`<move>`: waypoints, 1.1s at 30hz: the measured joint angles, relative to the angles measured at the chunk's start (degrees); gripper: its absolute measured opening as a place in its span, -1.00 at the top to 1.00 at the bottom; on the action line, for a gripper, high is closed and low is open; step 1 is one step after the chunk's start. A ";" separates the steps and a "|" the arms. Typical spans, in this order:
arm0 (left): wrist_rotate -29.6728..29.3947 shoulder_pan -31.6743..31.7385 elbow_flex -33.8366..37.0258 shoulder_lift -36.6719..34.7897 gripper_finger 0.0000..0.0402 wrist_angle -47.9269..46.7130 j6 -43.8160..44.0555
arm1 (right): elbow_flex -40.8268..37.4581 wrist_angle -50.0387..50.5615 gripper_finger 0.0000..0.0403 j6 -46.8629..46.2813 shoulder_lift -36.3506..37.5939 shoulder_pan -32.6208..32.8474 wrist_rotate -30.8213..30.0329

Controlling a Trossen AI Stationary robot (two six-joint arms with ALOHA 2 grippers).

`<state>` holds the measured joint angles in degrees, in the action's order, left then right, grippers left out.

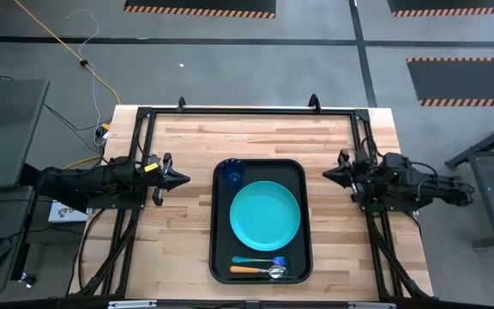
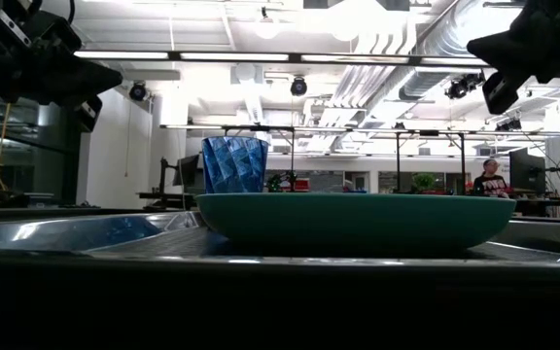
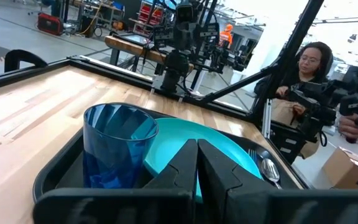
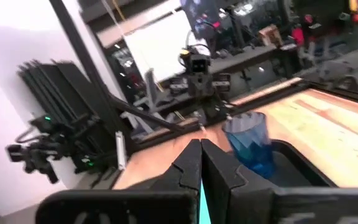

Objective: Pick and place plate/cup/fork/spoon on tray
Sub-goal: Return to Home Position

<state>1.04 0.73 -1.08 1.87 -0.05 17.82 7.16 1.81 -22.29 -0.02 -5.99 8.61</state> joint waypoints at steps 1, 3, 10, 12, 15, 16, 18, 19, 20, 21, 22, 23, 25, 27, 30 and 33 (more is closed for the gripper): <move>0.02 0.00 0.00 0.00 0.98 -0.02 0.00 | -1.25 -2.34 1.00 -0.33 -0.03 0.31 0.29; 0.00 0.00 0.00 0.00 0.98 0.00 0.00 | -4.17 -7.16 1.00 -0.96 -0.01 0.97 0.45; 0.00 0.00 0.00 0.00 0.98 -0.02 0.00 | -6.58 -6.29 1.00 3.22 -0.18 2.32 -4.07; 0.01 0.00 0.00 0.00 0.98 -0.02 0.00 | -6.58 -3.27 1.00 6.99 -0.15 2.35 -7.31; 0.00 0.00 0.00 0.00 0.98 0.00 0.00 | -6.47 -2.65 1.00 12.96 -0.71 2.22 -10.63; 0.02 0.00 0.00 0.00 0.98 -0.03 0.00 | -6.47 -2.87 1.00 14.00 -0.69 2.14 -11.87; 0.00 0.00 0.00 0.00 0.98 -0.02 0.00 | -6.47 -2.96 1.00 15.12 -0.69 2.13 -12.54; 0.00 0.00 0.00 0.00 0.98 -0.02 0.00 | -6.47 -2.94 1.00 15.25 -0.70 2.13 -12.52; 0.00 -0.02 0.00 0.00 0.98 -0.04 0.00 | -6.47 -2.93 1.00 15.16 -0.73 2.13 -12.43; 0.00 -0.02 0.00 0.00 0.98 -0.03 0.00 | -6.47 -2.91 1.00 15.02 -0.75 2.13 -12.21; 0.00 -0.02 0.00 0.00 0.98 -0.02 0.00 | -6.47 -2.89 1.00 15.12 -0.75 2.13 -12.03; 0.00 -0.02 -0.01 0.00 0.98 -0.03 0.00 | -6.47 -2.87 1.00 15.26 -0.75 2.13 -12.02; 0.00 -0.02 0.00 0.00 0.98 -0.02 0.00 | -6.47 -2.85 1.00 15.26 -0.77 2.13 -11.96; 0.00 -0.02 -0.01 0.00 0.98 -0.04 0.00 | -6.47 -2.82 1.00 15.26 -0.75 2.13 -11.81; 0.00 -0.02 -0.02 0.00 0.98 -0.04 0.00 | -6.47 -2.82 1.00 15.26 -0.75 2.13 -11.81; 0.00 -0.02 -0.01 0.00 0.98 -0.03 0.00 | -6.47 -2.79 1.00 15.26 -0.75 2.13 -11.81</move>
<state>1.04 0.71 -1.09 1.87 -0.08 17.82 0.69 -0.97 -7.03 -0.78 -3.86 -3.20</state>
